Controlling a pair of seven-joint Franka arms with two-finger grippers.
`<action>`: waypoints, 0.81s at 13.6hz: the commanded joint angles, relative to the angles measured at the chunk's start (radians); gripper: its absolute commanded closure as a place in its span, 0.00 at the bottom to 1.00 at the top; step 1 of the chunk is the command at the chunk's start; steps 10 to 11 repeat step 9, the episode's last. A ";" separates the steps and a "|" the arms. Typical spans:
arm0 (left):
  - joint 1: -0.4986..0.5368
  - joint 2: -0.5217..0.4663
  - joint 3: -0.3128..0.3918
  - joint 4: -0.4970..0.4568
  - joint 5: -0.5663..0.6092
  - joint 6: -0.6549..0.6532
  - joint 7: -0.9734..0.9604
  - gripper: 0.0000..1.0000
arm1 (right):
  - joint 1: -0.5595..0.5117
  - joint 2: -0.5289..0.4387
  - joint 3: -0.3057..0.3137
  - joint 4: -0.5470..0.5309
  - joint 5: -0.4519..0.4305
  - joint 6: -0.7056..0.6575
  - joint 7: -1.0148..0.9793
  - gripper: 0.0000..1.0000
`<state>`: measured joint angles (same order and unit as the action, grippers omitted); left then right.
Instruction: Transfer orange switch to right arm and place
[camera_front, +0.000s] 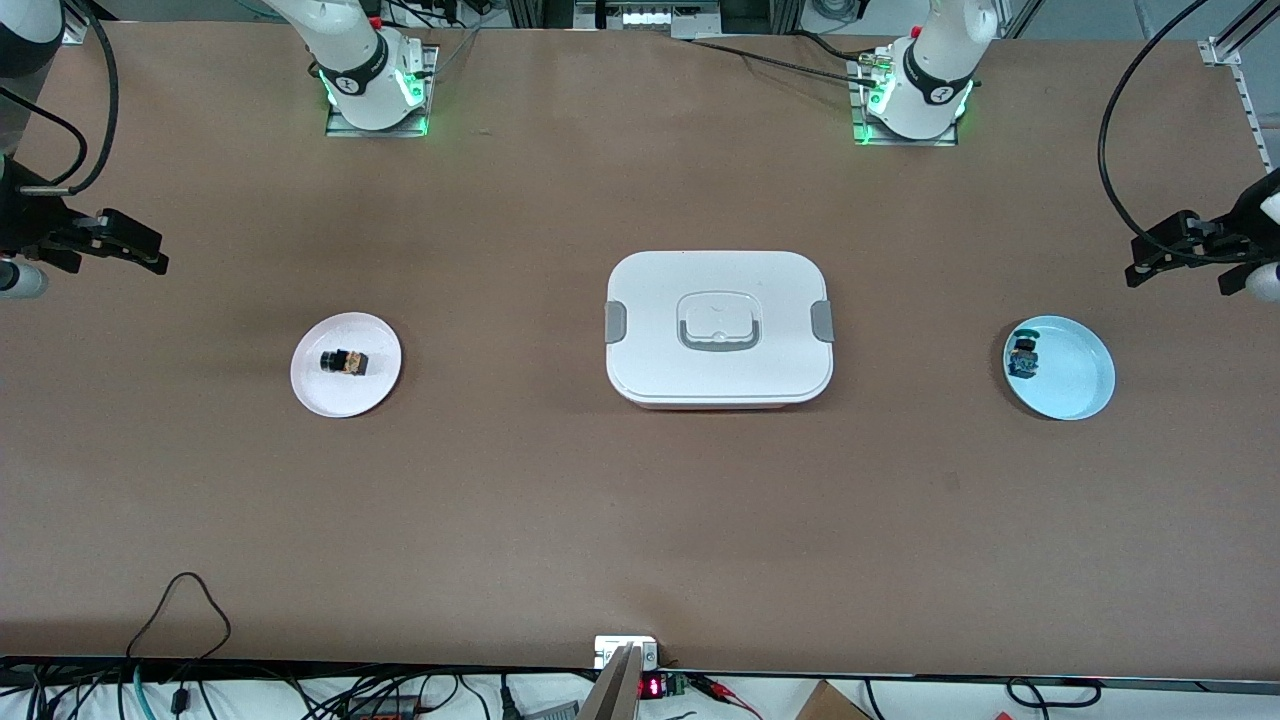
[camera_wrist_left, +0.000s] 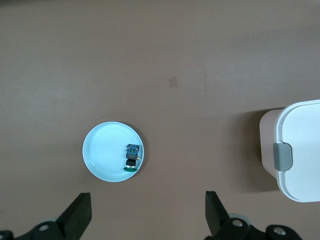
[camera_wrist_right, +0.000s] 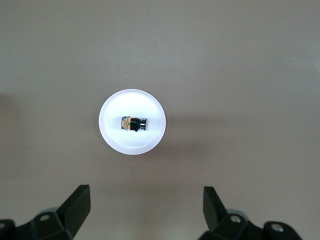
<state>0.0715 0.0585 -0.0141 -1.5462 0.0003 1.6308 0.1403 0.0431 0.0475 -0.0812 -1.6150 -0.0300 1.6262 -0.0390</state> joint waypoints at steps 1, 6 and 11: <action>-0.001 0.012 0.000 0.031 -0.020 -0.023 -0.011 0.00 | -0.003 -0.009 0.000 0.010 0.012 -0.052 0.010 0.00; -0.002 0.014 -0.001 0.037 -0.020 -0.023 -0.010 0.00 | -0.002 -0.011 0.000 0.010 0.012 -0.058 0.010 0.00; -0.005 0.014 -0.001 0.037 -0.020 -0.023 -0.011 0.00 | 0.001 -0.012 0.001 0.010 0.012 -0.060 0.010 0.00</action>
